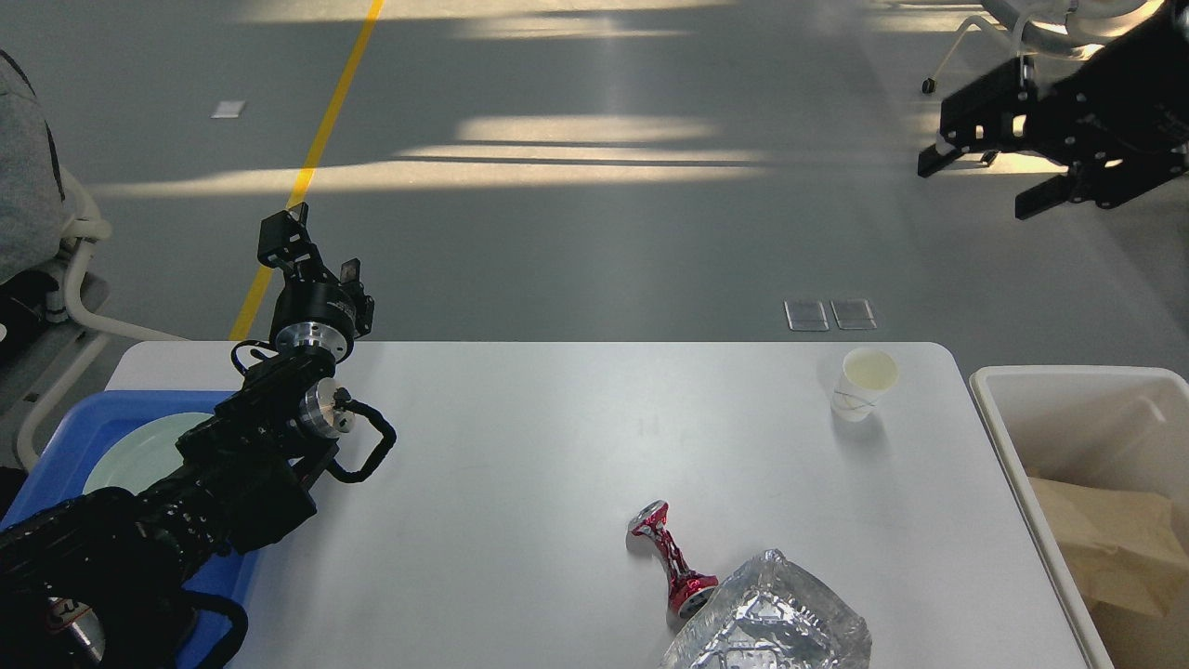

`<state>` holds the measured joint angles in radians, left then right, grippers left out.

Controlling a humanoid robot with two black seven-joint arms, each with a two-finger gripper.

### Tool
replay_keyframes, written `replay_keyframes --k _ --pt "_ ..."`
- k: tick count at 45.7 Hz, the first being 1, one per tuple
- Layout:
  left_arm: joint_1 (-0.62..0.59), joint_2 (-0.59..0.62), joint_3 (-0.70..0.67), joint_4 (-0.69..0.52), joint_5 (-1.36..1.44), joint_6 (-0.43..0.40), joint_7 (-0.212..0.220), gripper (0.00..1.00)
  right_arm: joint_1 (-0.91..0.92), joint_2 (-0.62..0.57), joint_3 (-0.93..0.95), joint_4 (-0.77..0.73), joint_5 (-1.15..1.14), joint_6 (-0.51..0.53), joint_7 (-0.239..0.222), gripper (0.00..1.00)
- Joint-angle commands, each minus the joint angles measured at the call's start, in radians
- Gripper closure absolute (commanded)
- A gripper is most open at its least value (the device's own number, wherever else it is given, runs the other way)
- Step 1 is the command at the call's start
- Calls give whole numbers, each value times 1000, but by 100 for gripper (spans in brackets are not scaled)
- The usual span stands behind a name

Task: Tidy desktop
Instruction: 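Move the right gripper back over the table toward the white paper cup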

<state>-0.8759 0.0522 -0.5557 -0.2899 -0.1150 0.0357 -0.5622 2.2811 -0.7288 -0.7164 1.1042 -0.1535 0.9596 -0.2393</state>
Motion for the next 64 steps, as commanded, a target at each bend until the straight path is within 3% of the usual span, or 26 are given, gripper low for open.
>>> replay_keyframes --k 1,12,22,36,46,64 --pt "0 0 0 0 0 0 1 4 96 -3 133 -3 0 0 -2 0" --pt "0 0 -1 0 0 0 -1 4 228 -1 262 -6 -1 0 -2 0" --pt "0 0 -1 0 0 0 1 4 209 11 239 -9 -15 0 -3 0" --pt "0 0 0 0 0 1 -1 4 -141 77 218 -89 -23 0 -5 3" --pt "0 0 -1 0 0 0 1 4 -491 219 218 -300 -93 0 -3 3" --pt "0 0 0 0 0 1 -1 4 -857 430 120 -474 -95 -472 -3 2"
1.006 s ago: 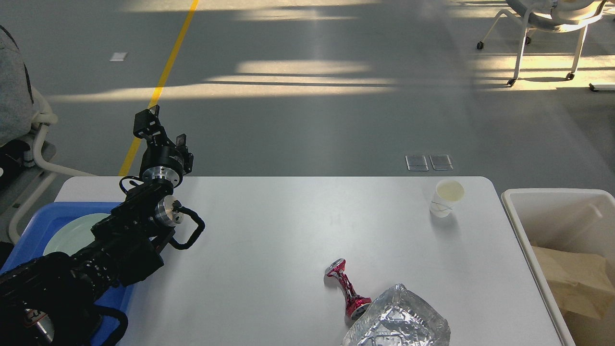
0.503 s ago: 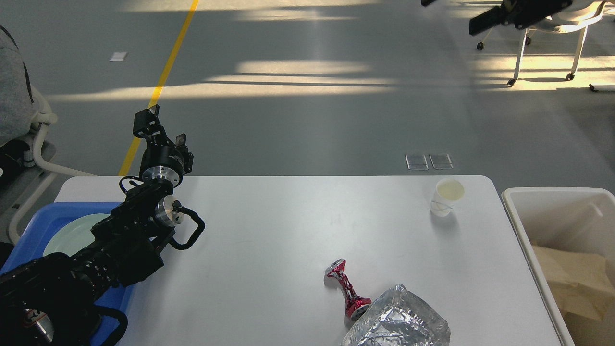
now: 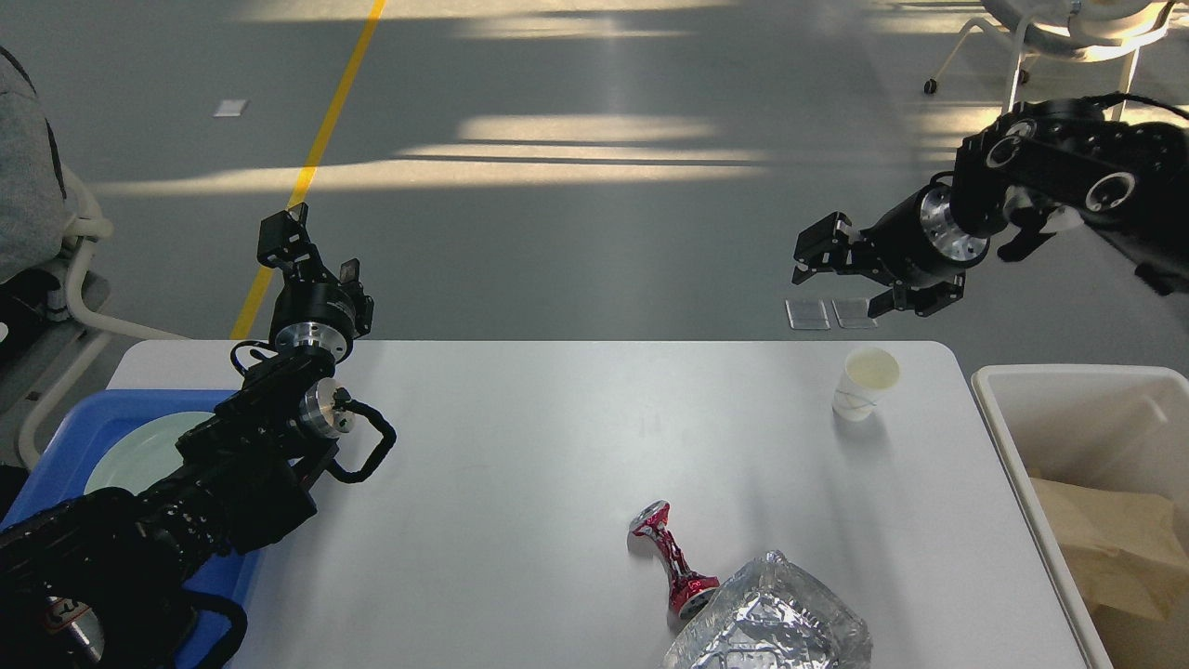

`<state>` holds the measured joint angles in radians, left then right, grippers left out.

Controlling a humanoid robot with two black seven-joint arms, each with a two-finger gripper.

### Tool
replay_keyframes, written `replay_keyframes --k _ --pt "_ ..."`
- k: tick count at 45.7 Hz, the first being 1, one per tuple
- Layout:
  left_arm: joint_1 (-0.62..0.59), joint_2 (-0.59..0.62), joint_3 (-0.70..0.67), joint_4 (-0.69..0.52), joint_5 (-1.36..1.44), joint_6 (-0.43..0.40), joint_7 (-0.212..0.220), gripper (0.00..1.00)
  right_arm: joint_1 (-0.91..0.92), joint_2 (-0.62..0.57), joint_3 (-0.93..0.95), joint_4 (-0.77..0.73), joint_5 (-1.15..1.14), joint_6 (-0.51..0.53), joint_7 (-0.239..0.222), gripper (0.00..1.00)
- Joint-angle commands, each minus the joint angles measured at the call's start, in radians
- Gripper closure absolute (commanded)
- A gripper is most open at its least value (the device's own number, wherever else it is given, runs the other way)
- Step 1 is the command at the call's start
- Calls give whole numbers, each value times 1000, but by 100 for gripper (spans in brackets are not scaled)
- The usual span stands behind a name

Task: Tidy desktop
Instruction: 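Move the right gripper back over the table toward the white paper cup, then lower the right gripper onto the white paper cup and close on it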

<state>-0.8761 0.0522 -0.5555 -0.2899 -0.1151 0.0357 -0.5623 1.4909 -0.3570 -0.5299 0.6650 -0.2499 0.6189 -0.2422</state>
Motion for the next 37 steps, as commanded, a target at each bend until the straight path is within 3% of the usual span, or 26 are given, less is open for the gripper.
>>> replay_keyframes --k 1,15,37 --pt "0 0 -1 0 0 0 1 4 -76 66 -81 -42 1 -154 0 2" --pt "-1 0 -1 0 0 0 1 4 -207 135 -108 -110 1 -395 1 1" --pt "0 0 0 0 0 1 1 4 -350 217 -93 -170 3 -591 3 3"
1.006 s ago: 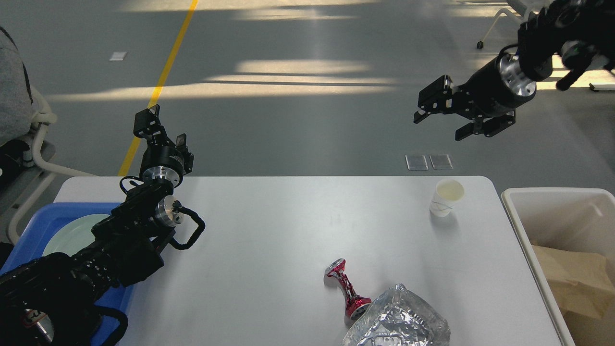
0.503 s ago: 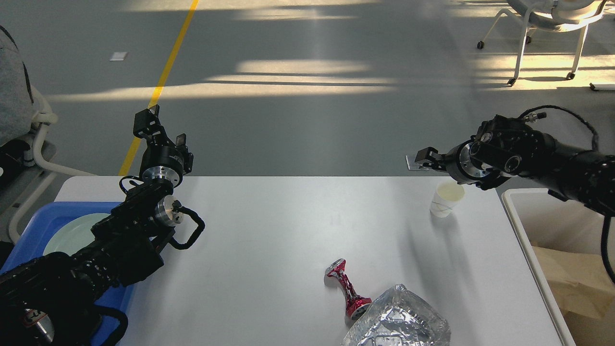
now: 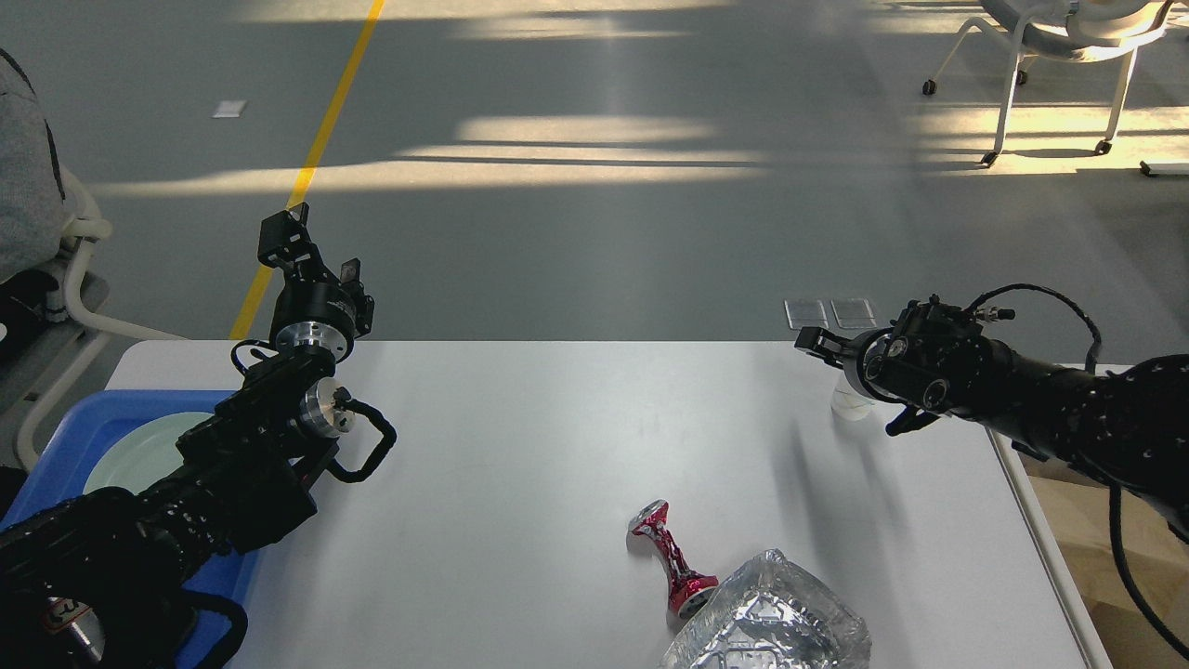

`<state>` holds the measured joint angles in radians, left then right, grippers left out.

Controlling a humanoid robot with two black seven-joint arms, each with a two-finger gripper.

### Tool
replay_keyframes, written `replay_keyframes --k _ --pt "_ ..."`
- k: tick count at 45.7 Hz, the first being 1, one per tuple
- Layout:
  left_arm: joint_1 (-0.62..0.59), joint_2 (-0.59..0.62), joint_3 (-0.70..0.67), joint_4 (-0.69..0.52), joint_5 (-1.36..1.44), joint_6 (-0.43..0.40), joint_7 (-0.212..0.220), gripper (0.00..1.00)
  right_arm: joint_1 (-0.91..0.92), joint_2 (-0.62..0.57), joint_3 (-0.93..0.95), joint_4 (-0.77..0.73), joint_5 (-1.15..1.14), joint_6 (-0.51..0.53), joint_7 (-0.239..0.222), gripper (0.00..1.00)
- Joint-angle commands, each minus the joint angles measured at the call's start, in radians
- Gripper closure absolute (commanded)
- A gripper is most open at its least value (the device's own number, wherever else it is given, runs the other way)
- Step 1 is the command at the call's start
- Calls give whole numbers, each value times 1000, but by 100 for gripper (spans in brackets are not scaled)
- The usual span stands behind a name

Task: Tidy desktop
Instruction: 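Lower the right gripper onto the white paper cup and close on it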

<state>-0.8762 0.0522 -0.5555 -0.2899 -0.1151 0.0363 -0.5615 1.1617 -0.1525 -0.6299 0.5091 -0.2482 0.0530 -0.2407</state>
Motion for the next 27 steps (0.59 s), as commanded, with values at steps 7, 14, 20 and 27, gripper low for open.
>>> replay_keyframes --k 7,14,20,27 --pt "-1 0 0 0 0 -1 -1 4 -28 19 12 -14 1 -59 3 3" --pt "-1 0 0 0 0 1 0 4 -27 22 24 -14 1 -61 1 3" --pt "0 0 0 0 0 -1 0 4 -25 19 30 -12 3 -61 1 1" --pt "0 0 0 0 0 1 0 4 -2 11 32 8 4 -51 3 0"
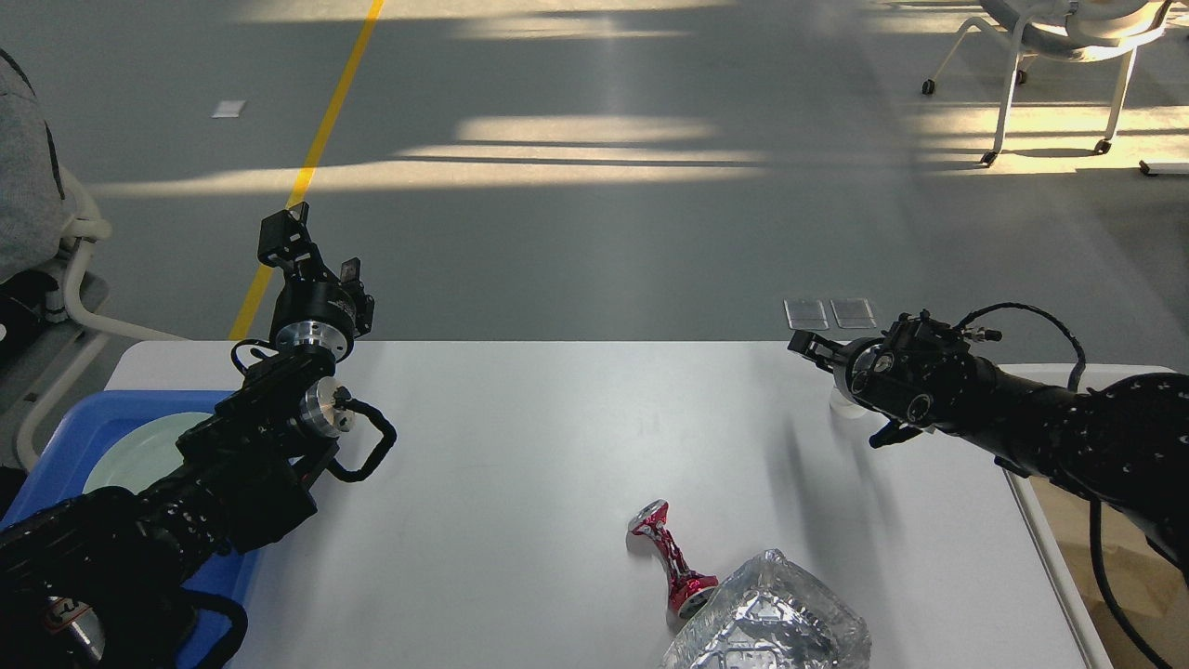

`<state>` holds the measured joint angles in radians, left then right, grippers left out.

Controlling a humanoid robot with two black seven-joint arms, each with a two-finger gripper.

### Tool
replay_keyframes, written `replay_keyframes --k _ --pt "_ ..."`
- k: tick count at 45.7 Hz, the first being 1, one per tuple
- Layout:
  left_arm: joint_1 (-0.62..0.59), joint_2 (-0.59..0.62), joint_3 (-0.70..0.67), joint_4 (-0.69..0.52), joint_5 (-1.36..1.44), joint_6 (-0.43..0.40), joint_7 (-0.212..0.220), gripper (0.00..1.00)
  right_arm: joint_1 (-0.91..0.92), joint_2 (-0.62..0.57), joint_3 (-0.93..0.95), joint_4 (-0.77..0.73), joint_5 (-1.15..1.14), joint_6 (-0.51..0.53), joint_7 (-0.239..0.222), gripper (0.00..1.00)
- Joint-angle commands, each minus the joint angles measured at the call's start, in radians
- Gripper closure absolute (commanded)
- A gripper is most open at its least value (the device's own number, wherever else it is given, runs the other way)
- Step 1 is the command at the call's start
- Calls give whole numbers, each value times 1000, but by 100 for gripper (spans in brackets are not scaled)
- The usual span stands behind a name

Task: Tidy desktop
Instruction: 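Lower the right gripper onto the white paper cup and close on it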

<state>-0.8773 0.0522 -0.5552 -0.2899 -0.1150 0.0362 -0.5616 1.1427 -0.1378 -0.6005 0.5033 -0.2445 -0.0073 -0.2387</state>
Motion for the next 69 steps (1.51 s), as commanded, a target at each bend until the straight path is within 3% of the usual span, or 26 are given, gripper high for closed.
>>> replay_keyframes --k 1,19,35,69 --pt "0 0 0 0 0 -1 0 4 22 -3 2 17 2 12 -1 0" --pt "1 0 0 0 0 1 0 4 40 -29 15 50 1 -5 -1 1" --pt "0 0 0 0 0 1 0 4 -15 10 62 -84 1 -17 10 2" --pt "0 0 0 0 0 -1 -1 4 -78 43 85 -111 7 -51 13 3"
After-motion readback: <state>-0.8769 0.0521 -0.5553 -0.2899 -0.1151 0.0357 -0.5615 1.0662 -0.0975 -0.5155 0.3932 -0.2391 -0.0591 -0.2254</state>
